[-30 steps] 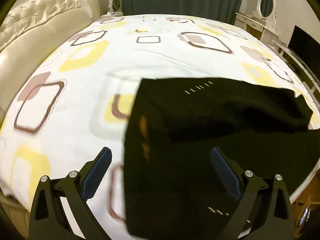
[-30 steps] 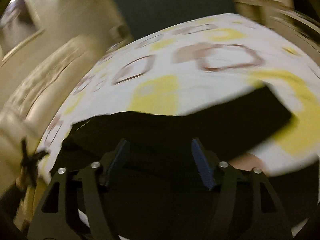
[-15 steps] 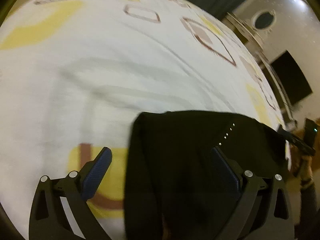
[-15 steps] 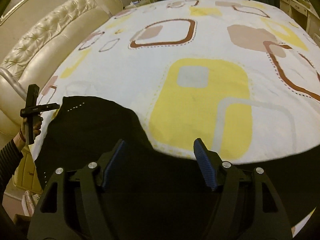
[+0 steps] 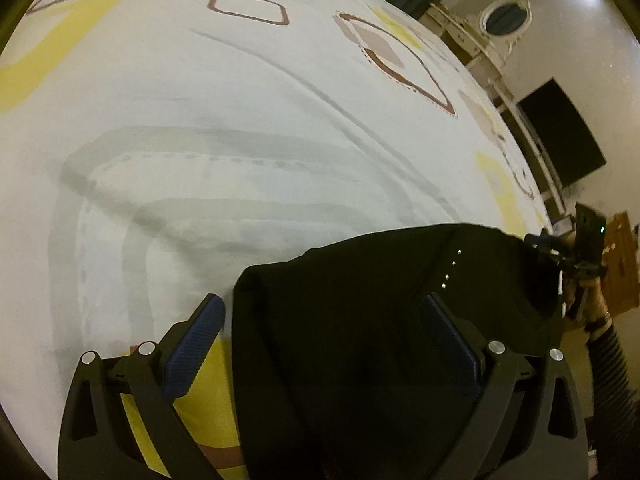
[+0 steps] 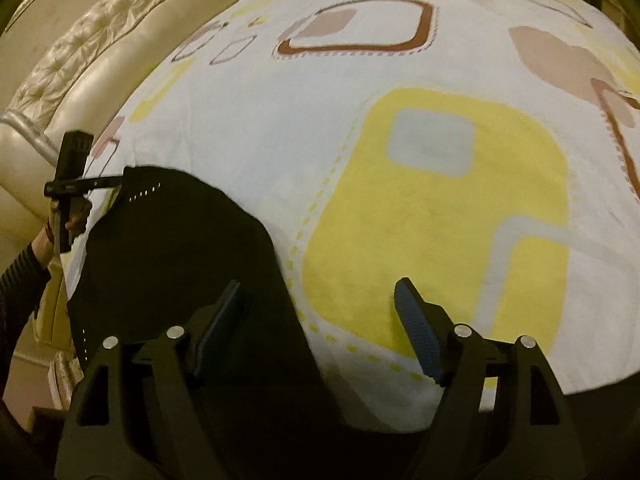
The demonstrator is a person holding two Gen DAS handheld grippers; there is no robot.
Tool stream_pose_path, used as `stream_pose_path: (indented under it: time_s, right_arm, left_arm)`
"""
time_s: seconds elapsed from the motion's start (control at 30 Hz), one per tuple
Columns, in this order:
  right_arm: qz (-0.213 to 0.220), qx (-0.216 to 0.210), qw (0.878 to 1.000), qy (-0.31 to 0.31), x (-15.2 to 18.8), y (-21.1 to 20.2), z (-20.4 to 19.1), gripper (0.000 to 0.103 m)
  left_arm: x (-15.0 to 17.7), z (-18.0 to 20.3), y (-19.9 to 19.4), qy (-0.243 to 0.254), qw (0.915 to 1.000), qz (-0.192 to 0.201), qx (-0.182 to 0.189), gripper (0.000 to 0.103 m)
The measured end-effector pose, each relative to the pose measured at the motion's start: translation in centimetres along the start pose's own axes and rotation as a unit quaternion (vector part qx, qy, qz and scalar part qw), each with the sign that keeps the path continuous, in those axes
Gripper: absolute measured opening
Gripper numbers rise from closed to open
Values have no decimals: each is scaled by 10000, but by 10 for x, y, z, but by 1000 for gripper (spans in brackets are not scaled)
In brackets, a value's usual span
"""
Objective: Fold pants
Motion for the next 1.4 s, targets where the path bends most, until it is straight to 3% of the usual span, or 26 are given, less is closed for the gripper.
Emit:
stream_pose_path:
  time_s: [0.03, 0.07, 0.1, 0.13, 0.17, 0.2, 0.23, 0.27, 0.37, 0.57, 0.9, 1.1, 1.4]
  right_arm:
    - [-49, -2, 10000, -37, -1, 2, -1, 76]
    - [-105, 17, 9999, -71, -1, 5, -2, 64]
    - [-202, 45, 9997, -127, -1, 9, -4, 51]
    - [-300, 25, 9994, -181, 0, 12, -6, 17]
    - [-393, 17, 9990, -223, 0, 16, -9, 6]
    - [-430, 73, 9987, -245, 0, 18, -12, 6]
    - [-365, 193, 9988, -275, 1, 16, -15, 6]
    - [-326, 252, 9987, -286, 1, 15, -17, 6]
    - [6, 466, 9983, -340, 3, -1, -25, 6]
    - [739, 992, 9904, -610, 22, -43, -55, 6]
    - [1492, 1583, 9706, -1032, 105, -77, -120, 6]
    - [1575, 1805, 9631, -1226, 166, -69, -152, 6]
    - [1134, 2004, 9647, -1276, 240, -32, -165, 6]
  left_arm:
    - [-1, 1, 0, 27, 10000, -11, -9, 70]
    - [-2, -1, -1, -9, 9999, -9, -150, 49]
    - [-2, -4, -2, -98, 9994, -9, -344, 39]
    - [-3, -8, -2, -195, 9990, -34, -401, 37]
    - [-3, -9, -3, -212, 9991, -13, -367, 32]
    - [-2, -8, -4, -191, 9993, -22, -318, 25]
    - [-2, -7, -4, -174, 9995, -56, -259, 9]
    - [-1, -4, -6, -143, 9996, -67, -222, 7]
    - [0, 5, -18, 14, 9995, 139, -276, 6]
    - [15, 23, -60, 37, 9966, 811, 140, 6]
    - [92, 70, -115, 262, 9889, 1381, 488, 6]
    - [145, 82, -123, 247, 9881, 1426, 513, 6]
    - [228, 61, -100, -189, 9914, 1150, 593, 6]
Point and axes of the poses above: each gripper's, at about its wrist camera, not at the fingertips, and y roughly the way its jaws point, z to its right, x to its underside, the point moved 2 cm from there along y, roughly the way its jaws point, and after that the axes turned 10 degrees about -z, right-handed, at the moved point
